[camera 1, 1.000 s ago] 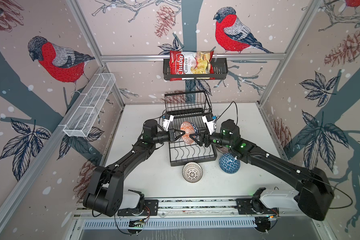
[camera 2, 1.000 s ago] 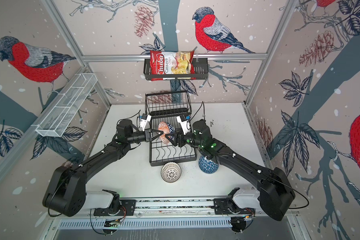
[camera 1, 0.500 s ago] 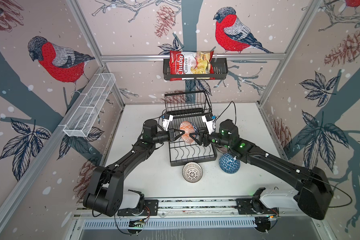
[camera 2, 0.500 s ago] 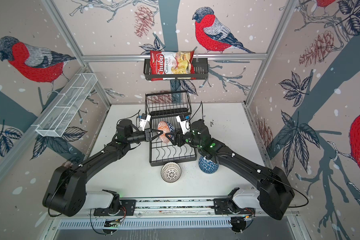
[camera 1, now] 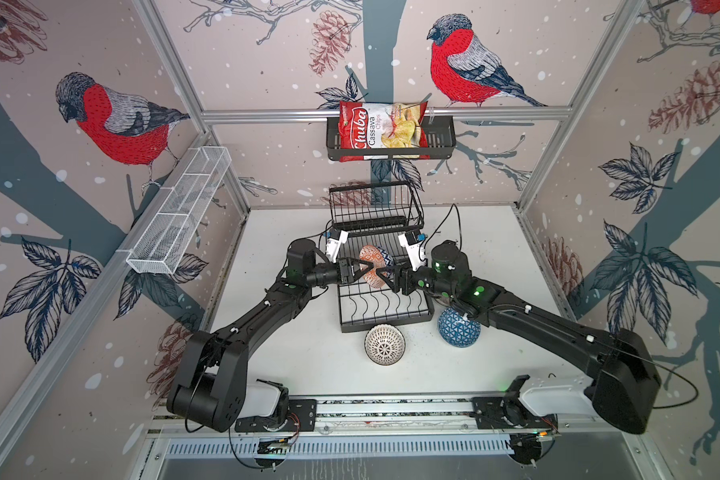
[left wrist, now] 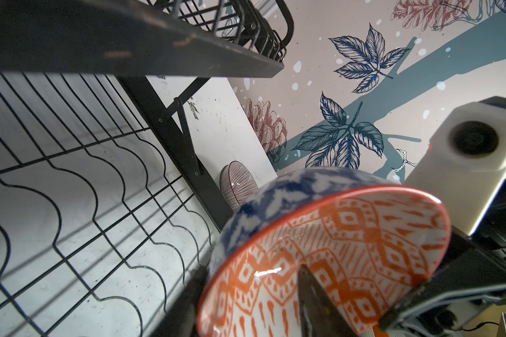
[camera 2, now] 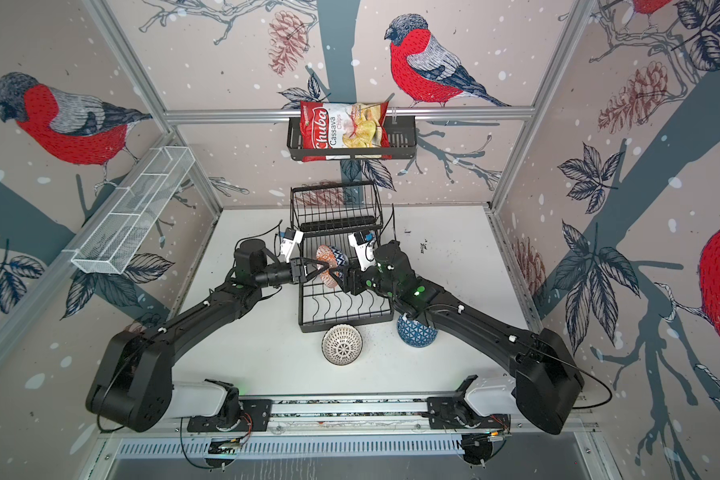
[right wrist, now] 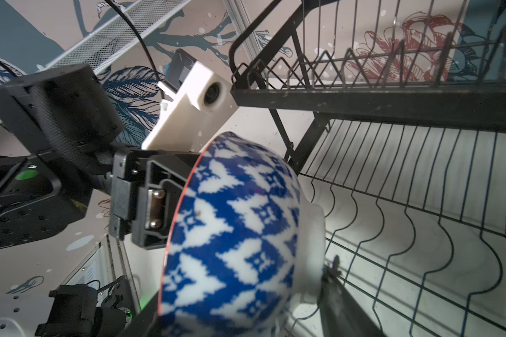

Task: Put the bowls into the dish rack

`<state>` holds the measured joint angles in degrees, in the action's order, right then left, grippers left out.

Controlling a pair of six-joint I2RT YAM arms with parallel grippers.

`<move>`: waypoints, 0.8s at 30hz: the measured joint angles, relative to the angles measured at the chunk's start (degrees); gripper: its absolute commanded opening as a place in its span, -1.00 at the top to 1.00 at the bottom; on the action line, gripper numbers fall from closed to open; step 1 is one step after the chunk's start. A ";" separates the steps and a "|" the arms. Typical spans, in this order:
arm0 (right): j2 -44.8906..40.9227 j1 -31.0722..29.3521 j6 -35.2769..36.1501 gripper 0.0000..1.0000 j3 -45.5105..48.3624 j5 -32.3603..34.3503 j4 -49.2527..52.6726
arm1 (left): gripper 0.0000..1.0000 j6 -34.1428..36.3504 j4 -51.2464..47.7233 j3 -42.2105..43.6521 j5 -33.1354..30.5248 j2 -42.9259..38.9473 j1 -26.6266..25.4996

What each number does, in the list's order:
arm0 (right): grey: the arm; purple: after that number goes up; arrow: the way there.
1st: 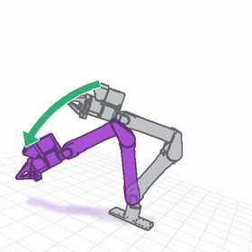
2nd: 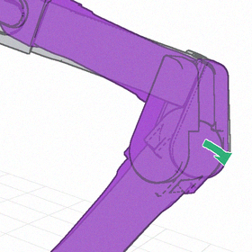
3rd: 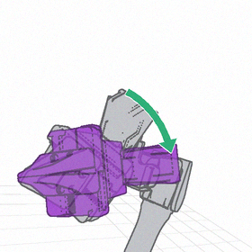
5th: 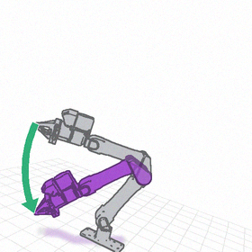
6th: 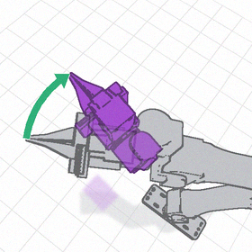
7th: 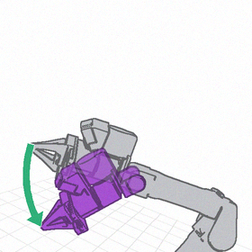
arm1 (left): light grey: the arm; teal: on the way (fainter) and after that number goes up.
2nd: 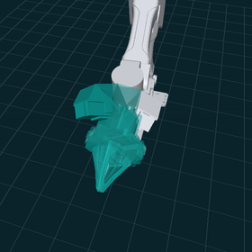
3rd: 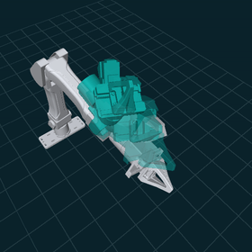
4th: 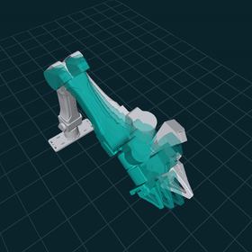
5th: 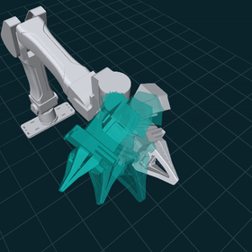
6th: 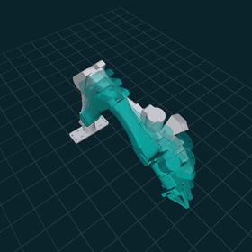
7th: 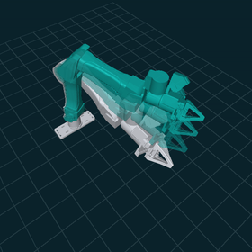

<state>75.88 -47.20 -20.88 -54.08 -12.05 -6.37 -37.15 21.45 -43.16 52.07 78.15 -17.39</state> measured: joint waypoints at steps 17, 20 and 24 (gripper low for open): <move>6.93 0.09 7.30 0.11 -2.47 16.06 7.43 | -0.70 7.58 -17.22 -1.97 -19.10 -6.80 0.02; 9.33 -0.26 8.70 0.11 -3.58 19.30 8.00 | -0.70 8.33 -19.78 -1.36 -23.85 -8.17 0.02; 13.11 -1.14 10.58 0.11 -5.92 24.04 8.17 | -0.71 8.63 -22.01 0.07 -28.33 -9.70 0.02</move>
<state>88.99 -48.34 -10.31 -60.01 11.99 1.80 -28.51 -0.56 -43.09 23.75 68.45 -17.37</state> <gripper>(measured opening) 0.646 0.850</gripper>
